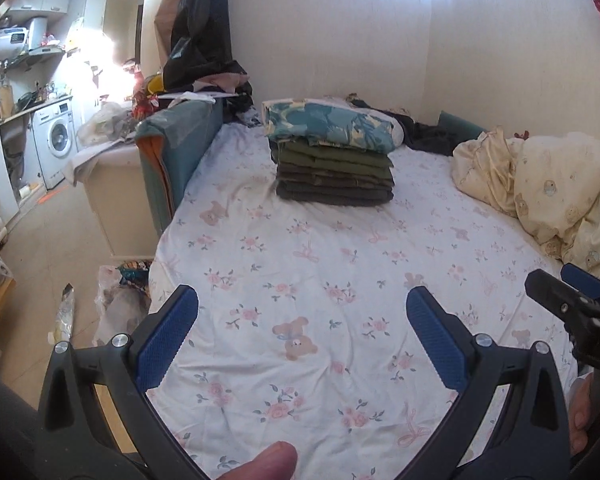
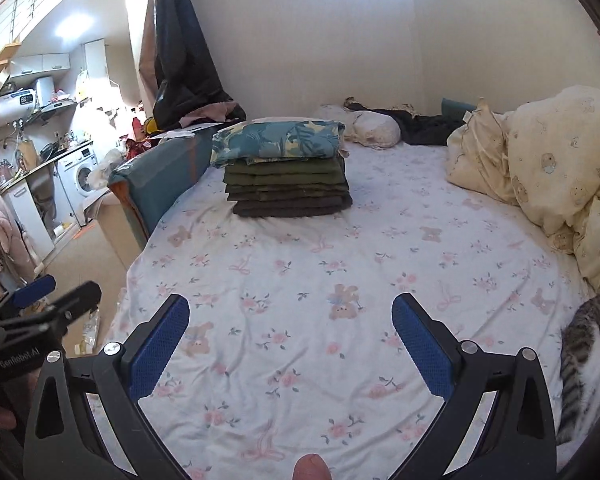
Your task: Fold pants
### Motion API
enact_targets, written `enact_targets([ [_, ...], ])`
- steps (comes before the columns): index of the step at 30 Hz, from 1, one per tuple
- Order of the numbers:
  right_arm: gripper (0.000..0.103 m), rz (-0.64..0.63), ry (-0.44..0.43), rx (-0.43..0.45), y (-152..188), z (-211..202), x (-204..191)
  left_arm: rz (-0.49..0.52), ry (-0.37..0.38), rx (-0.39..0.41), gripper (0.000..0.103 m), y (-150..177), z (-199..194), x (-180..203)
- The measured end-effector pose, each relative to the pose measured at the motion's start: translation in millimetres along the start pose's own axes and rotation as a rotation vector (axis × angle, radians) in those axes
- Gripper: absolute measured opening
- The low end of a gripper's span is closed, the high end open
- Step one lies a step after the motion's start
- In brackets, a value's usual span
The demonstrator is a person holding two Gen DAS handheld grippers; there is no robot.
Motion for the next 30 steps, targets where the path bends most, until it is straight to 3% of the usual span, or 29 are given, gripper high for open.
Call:
enact_targets([
  [30, 0.103, -0.039, 0.018, -0.012, 7.5, 4.3, -4.6, 0.003, 0.001, 0.016, 0.103, -0.9, -4.0, 7.2],
])
Point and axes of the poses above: each gripper's, at about its wrist camera, not at the fingertips, and z roughly the way its jaws point, x to its right, y to its underside, the point moved 5 cm from there along z, roughly the way its jaws point, and after that the axes turned 15 degrees about x, right-handed, at the moved point
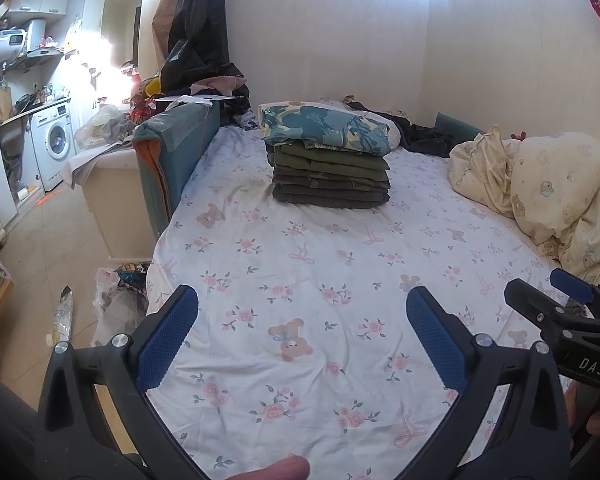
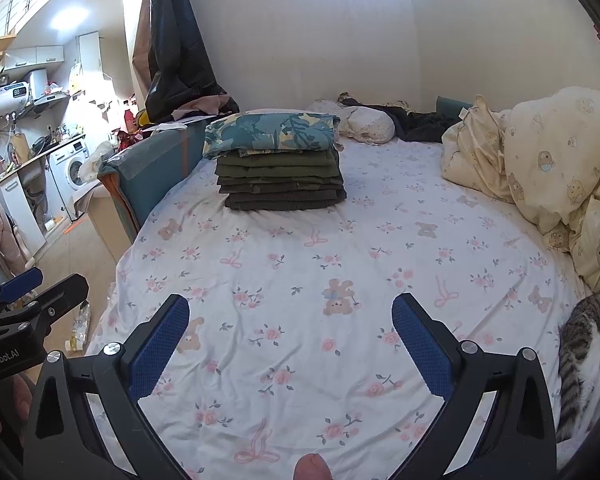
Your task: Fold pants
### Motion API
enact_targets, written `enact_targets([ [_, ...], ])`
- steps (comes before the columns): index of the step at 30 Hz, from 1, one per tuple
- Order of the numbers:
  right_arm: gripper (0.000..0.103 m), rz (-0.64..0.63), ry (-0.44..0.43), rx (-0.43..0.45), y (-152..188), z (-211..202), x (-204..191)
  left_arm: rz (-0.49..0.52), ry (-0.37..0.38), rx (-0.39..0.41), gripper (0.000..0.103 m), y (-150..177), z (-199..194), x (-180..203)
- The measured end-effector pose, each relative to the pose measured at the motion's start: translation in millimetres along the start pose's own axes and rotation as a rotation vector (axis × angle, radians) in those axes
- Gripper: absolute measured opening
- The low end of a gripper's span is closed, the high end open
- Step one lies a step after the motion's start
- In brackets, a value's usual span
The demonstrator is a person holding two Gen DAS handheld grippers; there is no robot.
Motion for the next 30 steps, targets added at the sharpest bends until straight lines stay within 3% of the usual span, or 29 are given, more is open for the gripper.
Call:
enact_targets([
  [30, 0.103, 0.003, 0.006, 0.001, 0.2, -2.4, -1.9, 0.000, -0.009, 0.010, 0.103, -4.7, -2.9, 0.1],
])
Point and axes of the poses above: each gripper's, at about its wrist camera, not at the fingertips, and z roughly the way its jaws point, x to its right, y to its underside, the point moved 5 cm from there along z, roughly the way its jaws point, and after that the axes turned 15 degrees about x, right-handed, at the moved point
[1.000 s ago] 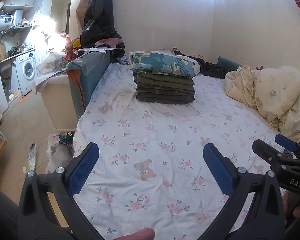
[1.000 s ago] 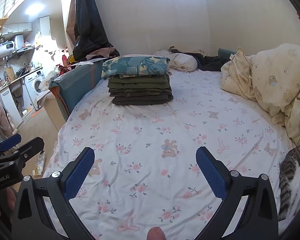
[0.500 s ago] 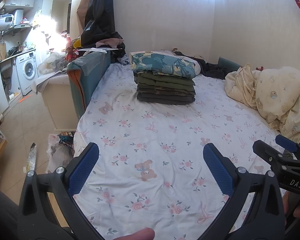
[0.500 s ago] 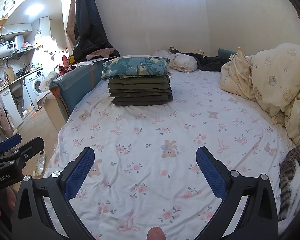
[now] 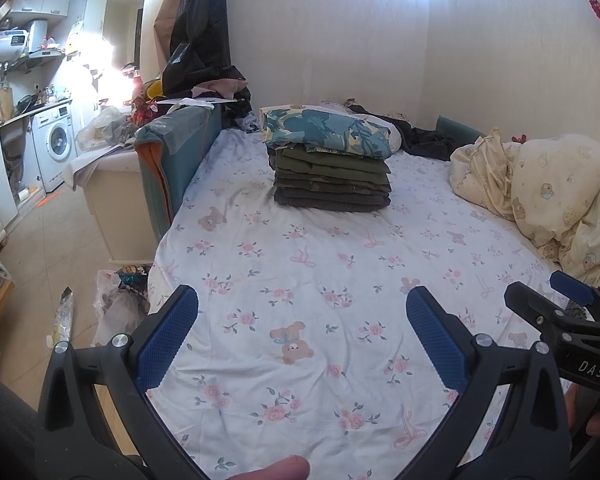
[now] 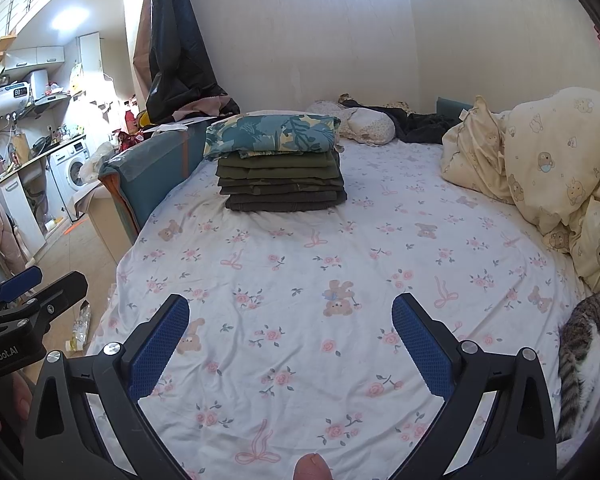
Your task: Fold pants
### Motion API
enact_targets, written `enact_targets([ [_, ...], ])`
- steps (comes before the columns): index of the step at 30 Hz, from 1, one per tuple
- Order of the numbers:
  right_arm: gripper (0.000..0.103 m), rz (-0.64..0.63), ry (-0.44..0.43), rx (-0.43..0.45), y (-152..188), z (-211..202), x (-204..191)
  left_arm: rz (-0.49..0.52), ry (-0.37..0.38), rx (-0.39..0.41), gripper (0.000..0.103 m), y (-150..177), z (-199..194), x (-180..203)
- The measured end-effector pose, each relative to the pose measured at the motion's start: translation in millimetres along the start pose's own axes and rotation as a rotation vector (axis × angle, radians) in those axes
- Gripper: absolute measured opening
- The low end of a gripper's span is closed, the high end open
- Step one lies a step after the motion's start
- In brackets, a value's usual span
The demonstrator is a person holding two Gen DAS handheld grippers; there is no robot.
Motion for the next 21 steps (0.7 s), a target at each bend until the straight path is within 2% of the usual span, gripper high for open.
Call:
enact_targets([
  [21, 0.103, 0.000, 0.005, 0.000, -0.7, -2.5, -0.8, -0.004, -0.014, 0.004, 0.103, -0.8, -2.4, 4.0],
])
Point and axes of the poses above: each gripper's, at about its wrist camera, not at the fingertips, and z roughly the way its jaws point, x to its right, y to its underside, the point moved 5 cm from there along z, roughly the way its jaws point, and after that the axes turned 15 degrees about x, right-handed, at the moved point
